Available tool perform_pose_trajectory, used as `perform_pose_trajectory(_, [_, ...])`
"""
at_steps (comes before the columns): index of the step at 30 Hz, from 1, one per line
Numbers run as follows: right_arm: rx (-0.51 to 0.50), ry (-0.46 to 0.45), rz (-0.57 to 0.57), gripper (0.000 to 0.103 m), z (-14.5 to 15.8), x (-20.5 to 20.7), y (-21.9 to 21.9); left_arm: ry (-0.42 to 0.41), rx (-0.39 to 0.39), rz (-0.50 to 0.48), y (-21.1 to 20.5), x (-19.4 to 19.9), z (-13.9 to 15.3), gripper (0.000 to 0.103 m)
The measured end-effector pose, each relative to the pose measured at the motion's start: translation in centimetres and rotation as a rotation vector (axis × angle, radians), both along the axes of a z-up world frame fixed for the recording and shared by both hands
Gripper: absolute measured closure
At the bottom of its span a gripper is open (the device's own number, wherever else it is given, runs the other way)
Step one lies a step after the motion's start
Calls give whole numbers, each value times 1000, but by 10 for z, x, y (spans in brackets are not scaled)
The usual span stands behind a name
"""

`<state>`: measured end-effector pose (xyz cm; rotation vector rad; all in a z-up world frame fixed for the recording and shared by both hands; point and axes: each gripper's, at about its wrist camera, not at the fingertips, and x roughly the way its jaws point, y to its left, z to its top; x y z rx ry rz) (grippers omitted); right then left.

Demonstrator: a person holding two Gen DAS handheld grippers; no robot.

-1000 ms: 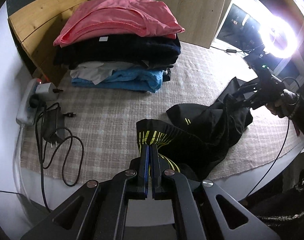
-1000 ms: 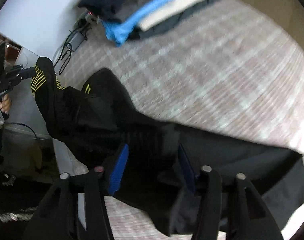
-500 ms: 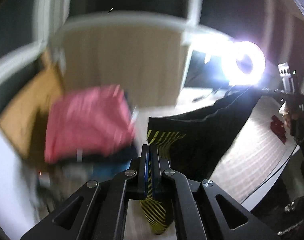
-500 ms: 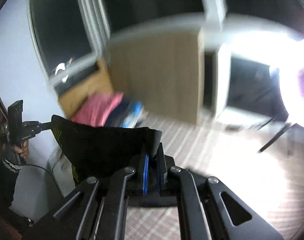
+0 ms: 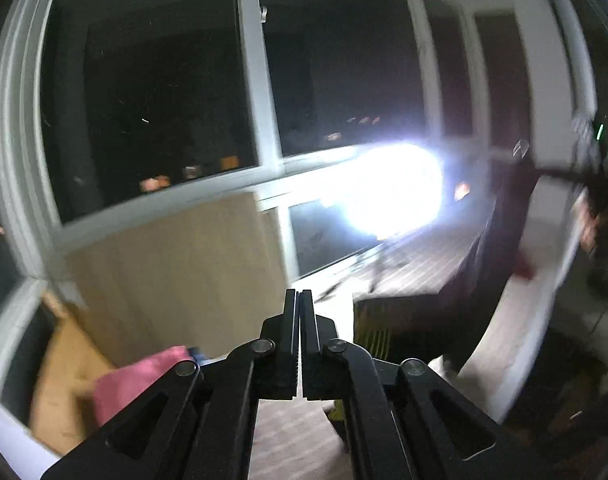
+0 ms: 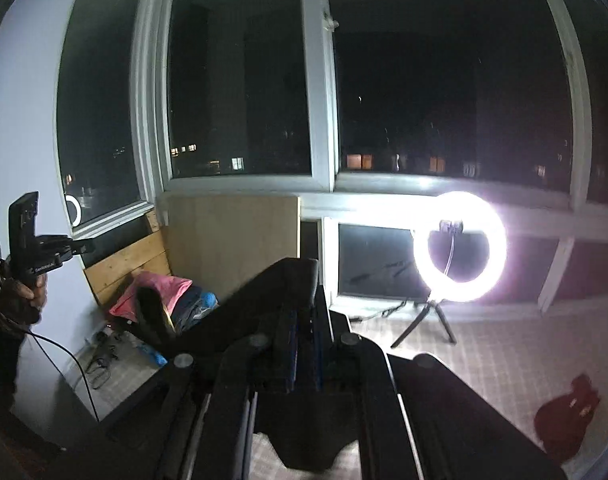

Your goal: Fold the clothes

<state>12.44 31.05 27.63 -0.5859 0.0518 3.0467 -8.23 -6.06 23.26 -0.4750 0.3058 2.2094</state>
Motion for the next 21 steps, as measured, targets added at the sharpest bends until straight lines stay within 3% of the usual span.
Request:
perform_pose_trajectory(3, [-6, -123, -68, 97, -43, -29, 20, -100, -86, -42, 32, -23, -42, 103])
perform_pose_trajectory(8, [-35, -405, -205, 97, -163, -69, 80, -326, -232, -183, 111, -45, -165, 103])
perform_pose_trajectory(11, [-68, -571, -306, 97, -243, -76, 129, -458, -304, -276, 157, -42, -238, 103])
perform_pose_trajectory(14, [-129, -675, -380, 97, -302, -74, 178, -503, -394, -359, 202, -20, -287, 103])
perform_pose_trajectory(18, [-228, -759, -483, 97, -358, -70, 239, -518, -472, -504, 253, 17, -312, 102])
perform_pose_trajectory(21, [-271, -793, -520, 97, -383, -66, 265, -481, -515, -628, 286, 47, -318, 88])
